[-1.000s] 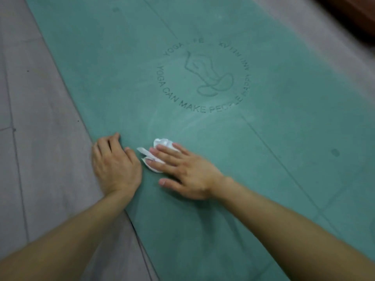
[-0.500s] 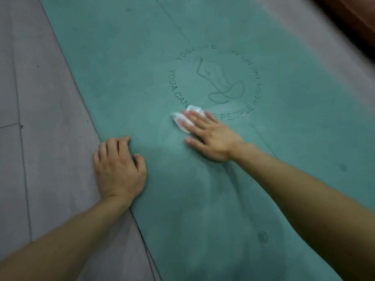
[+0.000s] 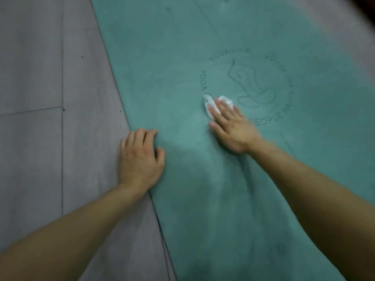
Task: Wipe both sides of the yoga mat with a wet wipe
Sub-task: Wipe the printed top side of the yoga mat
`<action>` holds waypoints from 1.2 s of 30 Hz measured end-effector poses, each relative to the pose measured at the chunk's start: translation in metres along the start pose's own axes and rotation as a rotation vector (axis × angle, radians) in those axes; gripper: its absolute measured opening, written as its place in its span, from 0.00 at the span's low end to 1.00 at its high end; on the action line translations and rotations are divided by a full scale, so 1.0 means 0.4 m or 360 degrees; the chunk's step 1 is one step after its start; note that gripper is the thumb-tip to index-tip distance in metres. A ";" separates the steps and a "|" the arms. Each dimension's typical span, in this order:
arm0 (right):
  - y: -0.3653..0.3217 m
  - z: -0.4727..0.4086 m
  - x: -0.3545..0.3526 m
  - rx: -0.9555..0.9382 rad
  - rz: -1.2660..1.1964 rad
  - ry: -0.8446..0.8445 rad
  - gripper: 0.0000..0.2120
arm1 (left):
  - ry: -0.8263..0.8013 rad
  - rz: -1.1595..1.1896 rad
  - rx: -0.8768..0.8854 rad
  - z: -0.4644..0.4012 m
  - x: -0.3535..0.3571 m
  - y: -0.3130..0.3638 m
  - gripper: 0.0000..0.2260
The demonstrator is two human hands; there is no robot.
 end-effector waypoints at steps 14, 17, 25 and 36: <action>-0.188 -0.108 -0.004 -0.0394 0.0071 0.0051 0.34 | -0.0014 -0.0094 -0.0043 -0.013 -0.068 -0.227 0.21; -0.058 -0.230 -0.027 0.0506 -0.0131 0.0027 0.38 | -0.0024 -0.0067 -0.0069 -0.015 -0.070 -0.229 0.22; -0.384 -0.029 -0.014 -0.1316 0.0111 -0.0061 0.34 | 0.0001 -0.0081 -0.0038 -0.019 -0.078 -0.220 0.24; -0.449 -0.065 -0.010 -0.1037 0.0063 0.0005 0.37 | 0.0058 -0.0064 -0.0049 -0.018 -0.077 -0.220 0.24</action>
Point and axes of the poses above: each hand's wrist, its own z-axis away from the middle knuckle, its own x-axis out of the palm, y = z × x, the point moved 5 cm from there along -z, towards the middle knuckle, and after that the axes turned 7 degrees about z, right-handed, at the moved point
